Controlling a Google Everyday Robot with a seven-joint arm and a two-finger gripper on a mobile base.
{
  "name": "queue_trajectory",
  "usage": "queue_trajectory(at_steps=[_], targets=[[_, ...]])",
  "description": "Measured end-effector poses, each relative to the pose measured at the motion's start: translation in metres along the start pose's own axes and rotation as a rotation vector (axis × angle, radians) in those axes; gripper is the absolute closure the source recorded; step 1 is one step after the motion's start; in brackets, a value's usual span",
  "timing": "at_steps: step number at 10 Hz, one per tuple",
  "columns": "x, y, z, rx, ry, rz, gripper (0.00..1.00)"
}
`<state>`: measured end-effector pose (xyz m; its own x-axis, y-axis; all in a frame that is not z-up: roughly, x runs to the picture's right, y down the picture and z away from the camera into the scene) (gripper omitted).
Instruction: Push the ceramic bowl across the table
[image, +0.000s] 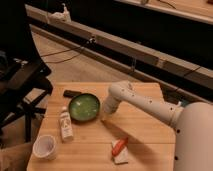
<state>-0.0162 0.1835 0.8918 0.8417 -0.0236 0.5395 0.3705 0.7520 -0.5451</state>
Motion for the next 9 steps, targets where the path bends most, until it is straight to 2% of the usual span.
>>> queue_trajectory(at_steps=[5,8,9], targets=[[-0.031,-0.018,0.013,-0.013,-0.028,-0.073,1.0],[-0.043,-0.032,0.014,-0.005,-0.034,-0.105,1.0],[-0.048,-0.042,0.012,0.01,-0.034,-0.119,1.0]])
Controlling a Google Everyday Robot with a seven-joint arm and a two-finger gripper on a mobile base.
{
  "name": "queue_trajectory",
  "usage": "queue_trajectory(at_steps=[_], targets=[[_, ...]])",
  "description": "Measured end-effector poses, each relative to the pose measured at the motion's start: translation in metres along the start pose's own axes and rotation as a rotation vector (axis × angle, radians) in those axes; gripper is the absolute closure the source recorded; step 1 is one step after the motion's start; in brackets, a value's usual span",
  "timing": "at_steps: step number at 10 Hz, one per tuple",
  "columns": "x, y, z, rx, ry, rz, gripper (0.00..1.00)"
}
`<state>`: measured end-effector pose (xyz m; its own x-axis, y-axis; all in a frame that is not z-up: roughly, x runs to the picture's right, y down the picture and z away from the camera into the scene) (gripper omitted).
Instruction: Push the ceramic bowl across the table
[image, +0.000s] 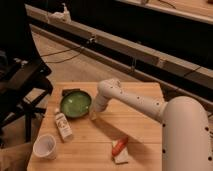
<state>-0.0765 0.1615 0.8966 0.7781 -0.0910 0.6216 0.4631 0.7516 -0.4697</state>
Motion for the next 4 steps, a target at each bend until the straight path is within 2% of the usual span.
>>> queue_trajectory(at_steps=[4], targets=[[-0.0058,-0.0107,-0.006,0.021,-0.002,-0.01,0.98]])
